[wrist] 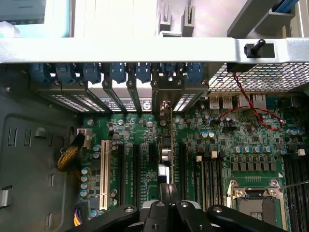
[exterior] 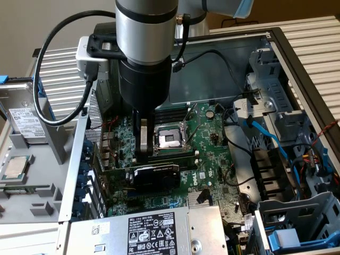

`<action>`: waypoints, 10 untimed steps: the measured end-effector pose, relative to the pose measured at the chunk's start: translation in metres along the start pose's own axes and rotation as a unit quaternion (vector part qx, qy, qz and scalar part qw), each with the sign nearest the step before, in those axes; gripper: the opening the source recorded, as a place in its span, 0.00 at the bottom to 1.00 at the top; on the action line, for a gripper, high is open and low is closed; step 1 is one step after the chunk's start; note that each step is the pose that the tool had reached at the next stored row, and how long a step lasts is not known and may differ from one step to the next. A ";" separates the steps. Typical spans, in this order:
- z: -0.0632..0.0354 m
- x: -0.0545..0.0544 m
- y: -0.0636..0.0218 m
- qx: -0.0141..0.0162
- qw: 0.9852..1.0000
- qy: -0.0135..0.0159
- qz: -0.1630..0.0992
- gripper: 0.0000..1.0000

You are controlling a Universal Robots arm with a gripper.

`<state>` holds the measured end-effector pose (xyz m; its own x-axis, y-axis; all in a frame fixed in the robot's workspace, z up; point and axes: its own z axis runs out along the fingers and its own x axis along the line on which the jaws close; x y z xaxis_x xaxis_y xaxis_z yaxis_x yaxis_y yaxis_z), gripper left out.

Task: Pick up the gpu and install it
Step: 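Insert the gpu into the slot, then press down on the gpu until it lock into place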

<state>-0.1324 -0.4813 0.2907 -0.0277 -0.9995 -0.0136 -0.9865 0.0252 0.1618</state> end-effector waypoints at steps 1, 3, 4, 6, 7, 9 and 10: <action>0.0000 0.000 0.0000 0.000 1.000 0.000 0.000 0.11; 0.0000 0.000 0.0000 0.000 1.000 0.000 0.000 0.11; 0.0000 0.000 0.0000 0.000 1.000 0.000 0.000 0.11; 0.0000 0.000 0.0000 0.000 1.000 0.000 0.000 0.11; 0.0000 0.000 0.0000 0.000 1.000 0.000 0.000 0.11; 0.0000 0.000 0.0000 0.000 1.000 0.000 0.000 0.11; 0.0000 0.000 0.0000 0.000 1.000 0.000 0.000 0.11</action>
<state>-0.1324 -0.4813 0.2907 -0.0277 -0.9995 -0.0135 -0.9865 0.0252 0.1618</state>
